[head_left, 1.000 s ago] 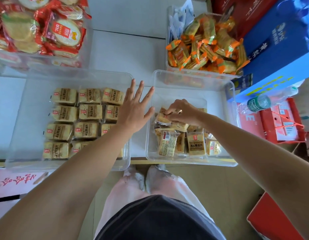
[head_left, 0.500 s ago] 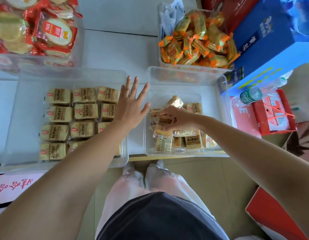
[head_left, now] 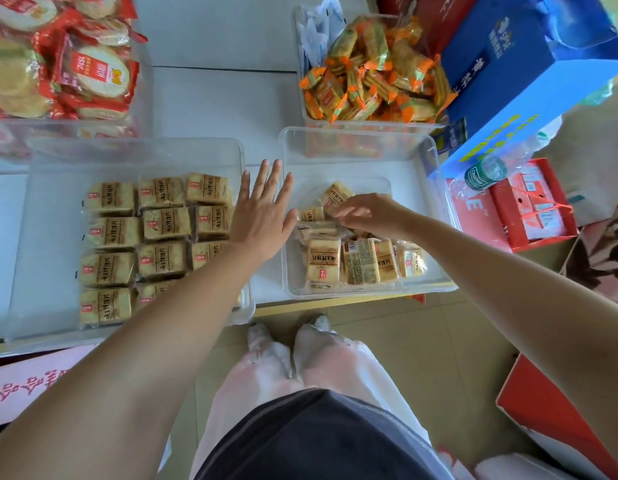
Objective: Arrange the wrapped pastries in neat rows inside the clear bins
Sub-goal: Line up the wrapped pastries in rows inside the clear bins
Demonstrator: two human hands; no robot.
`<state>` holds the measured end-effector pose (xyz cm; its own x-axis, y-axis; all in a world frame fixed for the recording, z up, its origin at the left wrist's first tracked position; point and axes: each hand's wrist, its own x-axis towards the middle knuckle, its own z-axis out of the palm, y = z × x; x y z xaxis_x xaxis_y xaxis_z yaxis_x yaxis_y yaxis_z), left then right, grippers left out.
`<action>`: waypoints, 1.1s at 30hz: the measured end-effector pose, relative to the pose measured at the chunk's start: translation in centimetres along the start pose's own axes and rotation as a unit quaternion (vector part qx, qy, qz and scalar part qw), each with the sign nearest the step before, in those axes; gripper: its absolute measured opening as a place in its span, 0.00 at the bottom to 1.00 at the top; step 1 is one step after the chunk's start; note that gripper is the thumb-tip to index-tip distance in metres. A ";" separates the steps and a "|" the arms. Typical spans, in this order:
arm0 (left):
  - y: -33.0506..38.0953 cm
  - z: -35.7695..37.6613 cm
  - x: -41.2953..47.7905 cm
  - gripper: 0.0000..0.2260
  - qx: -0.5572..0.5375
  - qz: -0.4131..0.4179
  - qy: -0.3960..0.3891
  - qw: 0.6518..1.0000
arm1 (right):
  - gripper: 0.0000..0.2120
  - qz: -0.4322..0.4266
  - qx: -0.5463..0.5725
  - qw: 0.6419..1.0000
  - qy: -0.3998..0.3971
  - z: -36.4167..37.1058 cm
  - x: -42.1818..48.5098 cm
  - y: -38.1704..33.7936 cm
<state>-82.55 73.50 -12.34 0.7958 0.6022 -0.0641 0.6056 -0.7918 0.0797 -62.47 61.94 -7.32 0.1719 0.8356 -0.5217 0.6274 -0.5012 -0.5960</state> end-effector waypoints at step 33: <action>-0.4 -0.4 4.1 0.28 -0.025 -0.053 0.001 0.998 | 0.15 0.069 -0.007 0.982 0.177 -2.2 11.2 5.5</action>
<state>-79.57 76.33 -12.20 0.7271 0.6828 -0.0719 0.6858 -0.7176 0.1214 -55.43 69.08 -15.10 0.5072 0.7873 -0.3507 0.5892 -0.6137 -0.5256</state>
